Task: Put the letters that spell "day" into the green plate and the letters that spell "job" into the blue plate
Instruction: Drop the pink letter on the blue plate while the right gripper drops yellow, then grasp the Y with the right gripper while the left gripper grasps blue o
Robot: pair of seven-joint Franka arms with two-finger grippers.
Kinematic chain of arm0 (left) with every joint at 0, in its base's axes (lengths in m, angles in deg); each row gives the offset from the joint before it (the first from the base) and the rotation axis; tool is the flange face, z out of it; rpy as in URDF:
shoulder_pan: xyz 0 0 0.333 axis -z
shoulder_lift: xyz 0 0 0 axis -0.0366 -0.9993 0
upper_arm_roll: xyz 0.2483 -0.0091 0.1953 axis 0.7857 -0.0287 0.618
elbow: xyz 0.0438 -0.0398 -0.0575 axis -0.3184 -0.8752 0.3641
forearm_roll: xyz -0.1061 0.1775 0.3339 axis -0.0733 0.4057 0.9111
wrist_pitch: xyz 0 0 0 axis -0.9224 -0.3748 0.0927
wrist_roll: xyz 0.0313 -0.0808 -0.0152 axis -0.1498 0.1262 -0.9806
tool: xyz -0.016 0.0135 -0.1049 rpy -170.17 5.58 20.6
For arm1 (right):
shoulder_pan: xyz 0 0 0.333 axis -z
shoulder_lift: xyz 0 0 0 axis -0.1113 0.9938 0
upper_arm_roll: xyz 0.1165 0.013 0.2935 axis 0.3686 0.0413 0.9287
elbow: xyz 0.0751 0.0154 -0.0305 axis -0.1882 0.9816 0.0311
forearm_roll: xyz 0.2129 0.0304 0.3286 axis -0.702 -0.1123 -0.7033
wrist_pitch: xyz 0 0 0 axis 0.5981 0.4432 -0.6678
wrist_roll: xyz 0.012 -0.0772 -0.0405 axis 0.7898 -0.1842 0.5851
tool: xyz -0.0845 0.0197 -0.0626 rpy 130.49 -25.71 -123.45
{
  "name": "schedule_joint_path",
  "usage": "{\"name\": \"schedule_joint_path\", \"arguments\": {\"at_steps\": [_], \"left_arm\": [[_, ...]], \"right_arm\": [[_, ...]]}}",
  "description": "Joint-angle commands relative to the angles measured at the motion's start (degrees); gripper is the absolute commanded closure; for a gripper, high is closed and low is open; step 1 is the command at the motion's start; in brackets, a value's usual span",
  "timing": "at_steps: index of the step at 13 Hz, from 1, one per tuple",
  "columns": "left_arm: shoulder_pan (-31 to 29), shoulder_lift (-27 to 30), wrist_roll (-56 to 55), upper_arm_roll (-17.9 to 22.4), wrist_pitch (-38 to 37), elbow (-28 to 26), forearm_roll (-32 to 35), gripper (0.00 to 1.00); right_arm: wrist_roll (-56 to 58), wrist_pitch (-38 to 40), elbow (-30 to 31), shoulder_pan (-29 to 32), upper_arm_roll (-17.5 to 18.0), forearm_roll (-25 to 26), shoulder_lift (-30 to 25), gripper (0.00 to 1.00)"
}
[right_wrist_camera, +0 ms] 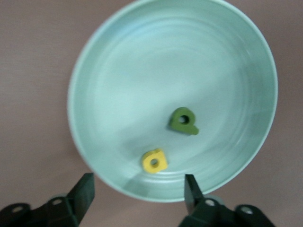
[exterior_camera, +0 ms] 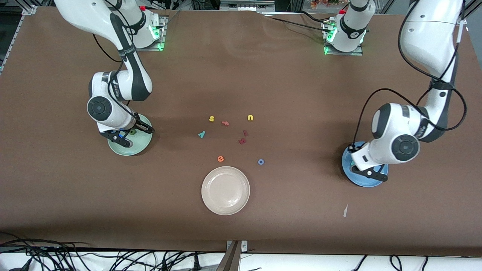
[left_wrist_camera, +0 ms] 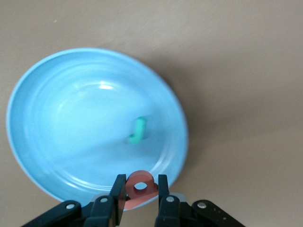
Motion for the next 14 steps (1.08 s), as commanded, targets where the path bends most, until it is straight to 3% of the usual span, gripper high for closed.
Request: {"name": "schedule_joint_path", "arguments": {"at_steps": [1,2,7,10,14], "left_arm": [[-1.6,-1.8,5.4,-0.7,0.9,0.3,4.4,0.14],[-1.7,-2.3,5.3,-0.7,0.9,1.7,4.1,0.0],[3.1,-2.4,-4.7,-1.3,0.3,5.1,-9.0,0.0],[9.9,-4.2,-20.1,-1.4,0.7,7.7,-10.0,0.0],[17.5,-8.2,-36.1,-1.4,0.9,14.5,-11.4,0.0]], "right_arm": [[-5.0,2.2,-4.7,-2.5,2.1,-1.1,-0.6,0.0],[-8.5,1.7,-5.8,-3.5,3.4,-1.4,-0.3,0.0],[-18.7,-4.6,-12.6,-7.3,9.3,-2.1,7.0,0.02],[-20.0,-7.1,-12.6,-9.6,9.3,-2.0,9.5,0.12],[-20.8,-10.0,-12.6,-10.0,9.6,-2.1,11.5,0.35]]}}
